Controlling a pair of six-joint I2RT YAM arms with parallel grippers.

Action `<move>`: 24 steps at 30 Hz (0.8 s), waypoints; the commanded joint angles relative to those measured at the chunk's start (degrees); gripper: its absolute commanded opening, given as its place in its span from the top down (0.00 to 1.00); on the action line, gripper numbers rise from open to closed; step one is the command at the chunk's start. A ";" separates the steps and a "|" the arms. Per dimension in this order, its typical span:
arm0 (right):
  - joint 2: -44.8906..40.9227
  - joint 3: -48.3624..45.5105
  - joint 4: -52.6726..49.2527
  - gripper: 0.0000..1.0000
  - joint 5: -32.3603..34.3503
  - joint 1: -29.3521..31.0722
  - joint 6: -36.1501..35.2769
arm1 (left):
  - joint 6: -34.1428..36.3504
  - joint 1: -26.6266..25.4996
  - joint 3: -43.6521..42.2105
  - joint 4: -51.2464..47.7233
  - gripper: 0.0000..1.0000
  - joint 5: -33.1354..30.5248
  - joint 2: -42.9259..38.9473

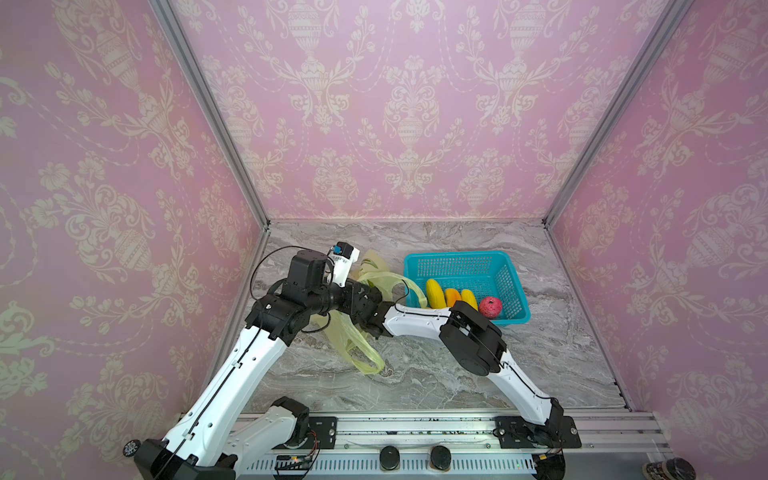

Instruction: Untie the knot of the plastic bag and take out the fruit

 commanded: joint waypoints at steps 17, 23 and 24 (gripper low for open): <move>-9.61 -23.26 29.85 0.52 -4.24 0.07 1.14 | -0.12 -0.13 -0.28 -1.31 1.00 -5.46 0.28; -20.48 -35.68 32.99 0.63 -5.28 2.56 0.61 | 0.26 0.15 0.25 -3.21 1.00 -9.94 1.74; -22.24 -37.73 34.00 0.65 -5.88 3.22 0.62 | 0.32 0.14 0.28 -3.35 1.00 -10.52 1.77</move>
